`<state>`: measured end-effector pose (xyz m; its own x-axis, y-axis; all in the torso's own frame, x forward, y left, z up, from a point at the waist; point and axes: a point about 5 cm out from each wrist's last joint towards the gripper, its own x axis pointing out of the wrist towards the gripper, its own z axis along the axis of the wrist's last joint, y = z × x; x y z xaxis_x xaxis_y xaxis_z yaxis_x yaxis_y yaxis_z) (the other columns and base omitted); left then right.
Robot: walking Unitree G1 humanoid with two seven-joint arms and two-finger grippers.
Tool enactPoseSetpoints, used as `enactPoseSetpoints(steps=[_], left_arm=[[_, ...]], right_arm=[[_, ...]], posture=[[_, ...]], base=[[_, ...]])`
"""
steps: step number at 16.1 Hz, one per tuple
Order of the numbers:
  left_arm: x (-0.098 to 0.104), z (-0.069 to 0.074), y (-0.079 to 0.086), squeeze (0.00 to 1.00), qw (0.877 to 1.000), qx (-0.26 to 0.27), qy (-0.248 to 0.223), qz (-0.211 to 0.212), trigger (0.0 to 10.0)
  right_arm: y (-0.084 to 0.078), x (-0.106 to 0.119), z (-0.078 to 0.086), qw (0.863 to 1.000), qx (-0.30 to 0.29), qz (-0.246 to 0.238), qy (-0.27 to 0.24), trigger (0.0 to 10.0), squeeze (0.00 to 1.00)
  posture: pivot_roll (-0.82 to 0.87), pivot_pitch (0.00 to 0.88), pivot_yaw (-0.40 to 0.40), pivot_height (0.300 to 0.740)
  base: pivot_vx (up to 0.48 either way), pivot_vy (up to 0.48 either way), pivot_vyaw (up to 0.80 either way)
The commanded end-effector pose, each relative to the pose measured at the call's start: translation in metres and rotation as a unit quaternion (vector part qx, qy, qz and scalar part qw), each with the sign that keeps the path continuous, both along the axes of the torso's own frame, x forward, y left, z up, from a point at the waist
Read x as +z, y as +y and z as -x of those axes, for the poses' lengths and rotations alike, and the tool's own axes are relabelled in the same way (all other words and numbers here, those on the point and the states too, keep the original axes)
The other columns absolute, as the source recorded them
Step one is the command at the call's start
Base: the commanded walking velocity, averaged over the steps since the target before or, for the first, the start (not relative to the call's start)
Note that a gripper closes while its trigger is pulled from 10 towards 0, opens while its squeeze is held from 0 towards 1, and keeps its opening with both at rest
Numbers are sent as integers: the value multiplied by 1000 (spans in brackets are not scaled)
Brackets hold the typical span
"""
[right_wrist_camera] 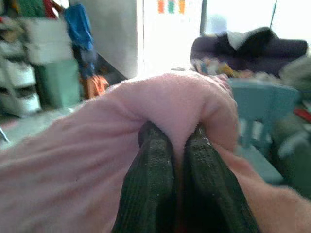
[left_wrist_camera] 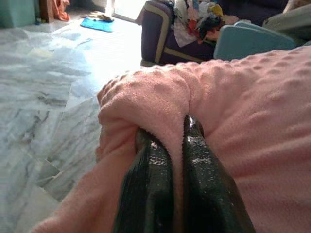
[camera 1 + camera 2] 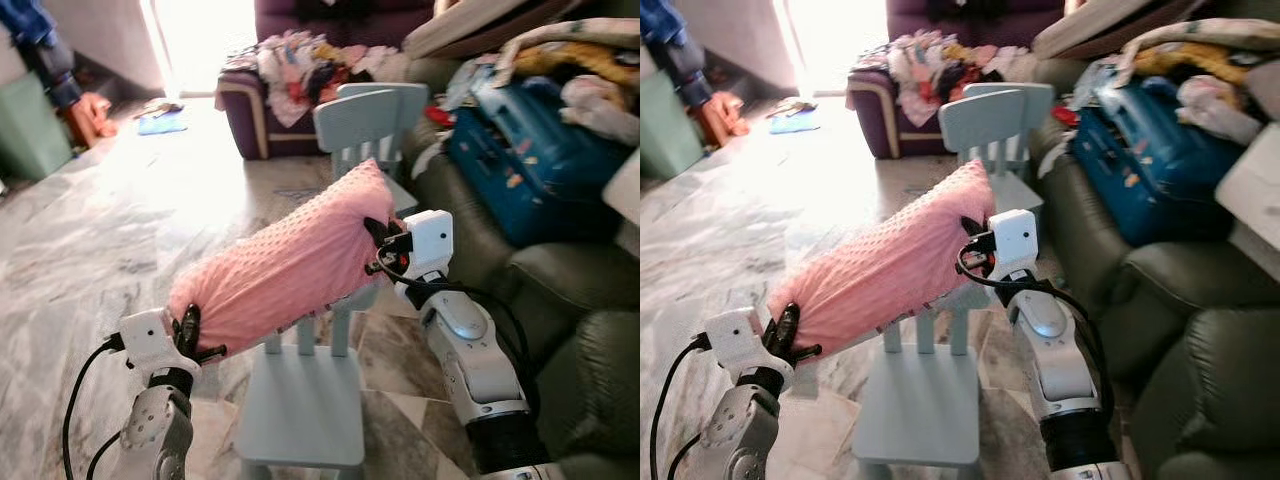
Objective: Move the pillow to the sofa
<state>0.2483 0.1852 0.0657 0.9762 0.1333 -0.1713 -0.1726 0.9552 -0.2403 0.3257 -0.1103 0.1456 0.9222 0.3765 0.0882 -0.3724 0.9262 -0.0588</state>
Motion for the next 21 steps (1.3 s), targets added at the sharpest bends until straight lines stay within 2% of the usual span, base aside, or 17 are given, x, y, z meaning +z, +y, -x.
enactPoseSetpoints(steps=[1,3,4,5,7,9,10,11,12,14,15,16,18,21], left_arm=[[0,-2,8,0,999,18,13,-30,10000],[7,-6,13,0,994,37,28,-98,10000],[15,-7,14,0,992,26,24,-120,10000],[20,-7,13,0,993,12,10,-119,10000],[39,-3,5,0,991,-32,-47,-118,10000],[44,2,-2,0,990,-43,-56,-122,10000],[46,5,-7,0,987,-53,-56,-138,10000],[46,10,-6,0,985,-57,-54,-154,10000],[43,13,-2,0,986,-49,-47,-150,10000],[31,29,8,0,988,-37,-19,-151,10000],[25,37,9,0,986,-40,-7,-161,10000],[19,42,10,0,988,-39,6,-152,10000],[12,41,11,0,988,-39,20,-150,10000],[15,32,13,0,990,-34,14,-139,10000]], right_arm=[[-2,4,-4,1000,-13,13,-2,10000,0],[-5,3,-7,999,-29,15,6,10000,0],[-7,5,-8,999,-35,12,8,10000,0],[-8,6,-9,999,-38,19,4,10000,0],[-13,8,-9,998,-60,28,-3,10000,0],[-16,10,-8,997,-71,29,-10,10000,0],[-19,9,-5,997,-72,28,-13,10000,0],[-22,3,2,998,-63,13,-1,10000,0],[-26,0,4,997,-70,17,5,10000,0],[-38,-9,8,995,-93,41,12,10000,0],[-41,-14,10,994,-93,53,20,10000,0],[-40,-21,14,995,-73,59,32,10000,0],[-34,-25,16,996,-57,53,37,10000,0],[-28,-20,16,998,-47,42,29,10000,0]], posture=[[-192,0,41,740],[-190,0,41,740],[-188,0,43,740],[-185,0,45,740],[-178,0,48,740],[-171,0,54,740],[-169,0,55,740],[-170,0,57,740],[-169,0,57,740],[-165,0,57,740],[-163,0,58,740],[-159,0,60,740],[-156,0,58,740],[-155,0,56,740]], base=[[0,0,0],[0,0,0],[0,0,0],[0,0,0],[0,0,0],[0,0,0],[0,0,0],[0,0,0],[0,0,0],[0,0,0],[0,0,0],[0,0,0],[0,0,0],[0,0,0]])
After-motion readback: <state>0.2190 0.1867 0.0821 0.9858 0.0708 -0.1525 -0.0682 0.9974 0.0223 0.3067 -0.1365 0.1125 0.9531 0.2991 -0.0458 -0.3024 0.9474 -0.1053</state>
